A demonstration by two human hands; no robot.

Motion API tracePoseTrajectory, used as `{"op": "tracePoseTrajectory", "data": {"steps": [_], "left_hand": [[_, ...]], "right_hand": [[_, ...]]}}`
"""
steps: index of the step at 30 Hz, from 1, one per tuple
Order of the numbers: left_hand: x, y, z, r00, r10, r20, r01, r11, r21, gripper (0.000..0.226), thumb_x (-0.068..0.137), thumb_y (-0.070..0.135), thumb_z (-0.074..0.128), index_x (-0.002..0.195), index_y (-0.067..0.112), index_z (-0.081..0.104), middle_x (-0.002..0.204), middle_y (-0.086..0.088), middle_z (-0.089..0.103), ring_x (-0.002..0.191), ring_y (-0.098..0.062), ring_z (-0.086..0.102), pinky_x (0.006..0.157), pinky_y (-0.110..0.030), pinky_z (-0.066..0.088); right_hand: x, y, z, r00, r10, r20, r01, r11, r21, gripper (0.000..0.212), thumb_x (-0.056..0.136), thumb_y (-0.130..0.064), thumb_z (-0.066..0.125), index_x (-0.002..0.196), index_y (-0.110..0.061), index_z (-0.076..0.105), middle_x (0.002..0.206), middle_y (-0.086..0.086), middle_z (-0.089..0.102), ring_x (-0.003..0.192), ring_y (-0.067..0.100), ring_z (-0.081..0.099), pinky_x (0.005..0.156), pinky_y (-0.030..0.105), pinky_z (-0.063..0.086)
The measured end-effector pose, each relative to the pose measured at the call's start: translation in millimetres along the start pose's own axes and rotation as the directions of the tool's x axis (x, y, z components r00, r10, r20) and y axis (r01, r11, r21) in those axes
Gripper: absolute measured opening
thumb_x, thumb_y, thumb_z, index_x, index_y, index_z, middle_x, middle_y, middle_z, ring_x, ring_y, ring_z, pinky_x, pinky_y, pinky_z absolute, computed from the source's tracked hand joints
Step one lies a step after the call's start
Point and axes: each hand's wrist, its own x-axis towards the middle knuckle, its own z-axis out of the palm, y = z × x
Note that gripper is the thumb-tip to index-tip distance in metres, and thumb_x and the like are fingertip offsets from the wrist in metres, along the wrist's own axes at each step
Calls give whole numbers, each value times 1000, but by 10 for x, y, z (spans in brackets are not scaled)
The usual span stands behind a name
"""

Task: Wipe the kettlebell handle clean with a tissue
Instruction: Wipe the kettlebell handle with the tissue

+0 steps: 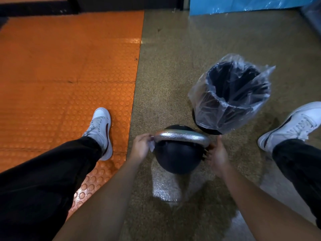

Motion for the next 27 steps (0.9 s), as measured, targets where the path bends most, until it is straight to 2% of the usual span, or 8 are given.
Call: {"op": "tracePoseTrajectory", "data": {"steps": [3, 7, 10, 12, 14, 18, 23, 27], "left_hand": [[10, 219, 11, 1000, 9, -26, -11, 998, -58, 29, 91, -9, 43, 84, -2, 71, 59, 0, 68, 54, -10, 60, 57, -27, 44], [-59, 98, -26, 998, -8, -64, 7, 1000, -13, 34, 87, 4, 52, 75, 20, 79, 80, 4, 77, 83, -11, 70, 79, -28, 51], [-61, 103, 29, 1000, -16, -16, 17, 999, 43, 43, 88, -6, 46, 64, 19, 72, 65, 2, 70, 62, -3, 63, 66, -26, 45], [-62, 232, 60, 999, -15, -36, 14, 999, -34, 38, 90, -9, 43, 73, 10, 71, 62, -6, 67, 54, -7, 61, 61, -26, 45], [-79, 311, 61, 994, 8, -109, -24, 988, -150, 33, 90, -12, 42, 79, 2, 70, 59, 2, 69, 56, -5, 63, 59, -19, 48], [-216, 147, 72, 988, -4, -156, -15, 993, -117, 33, 92, -8, 45, 83, 8, 73, 69, 10, 73, 70, -3, 67, 66, -13, 48], [-116, 209, 54, 997, -17, -80, 14, 999, -38, 27, 87, -3, 47, 84, 4, 73, 79, -12, 70, 79, -23, 64, 70, -26, 48], [-128, 400, 5, 992, 47, -116, -56, 996, -76, 35, 90, -11, 42, 79, 6, 70, 75, -9, 66, 61, -2, 62, 59, -17, 46]], "right_hand": [[-20, -39, 10, 1000, 14, 20, -14, 1000, -1, 65, 96, -73, 26, 103, -24, 69, 128, 10, 67, 123, 29, 57, 114, 52, 37], [-5, -18, -6, 998, -2, 55, 1, 1000, 20, 64, 98, -70, 23, 105, -25, 67, 134, 9, 63, 128, 29, 54, 116, 52, 34], [-14, -3, -3, 999, 6, 42, -7, 1000, 22, 62, 100, -67, 21, 105, -24, 65, 128, 8, 62, 127, 28, 51, 116, 49, 34], [-13, -10, 3, 999, 9, 35, -9, 1000, 17, 62, 100, -68, 22, 105, -24, 65, 129, 8, 63, 127, 28, 53, 115, 49, 36], [-6, -17, -4, 1000, 8, 29, -9, 1000, 13, 62, 98, -70, 24, 103, -25, 67, 128, 9, 65, 126, 29, 54, 115, 50, 36], [24, 14, -28, 1000, 6, 22, -6, 1000, 8, 61, 98, -70, 23, 103, -26, 66, 121, 7, 65, 129, 31, 53, 116, 52, 35], [10, 12, -28, 999, 0, 32, 0, 1000, 4, 61, 99, -69, 23, 103, -25, 65, 128, 9, 64, 129, 30, 53, 116, 52, 35], [15, -13, -28, 1000, 13, 21, -13, 1000, 2, 63, 98, -71, 24, 101, -24, 65, 118, 6, 67, 124, 30, 55, 111, 51, 40]]}}
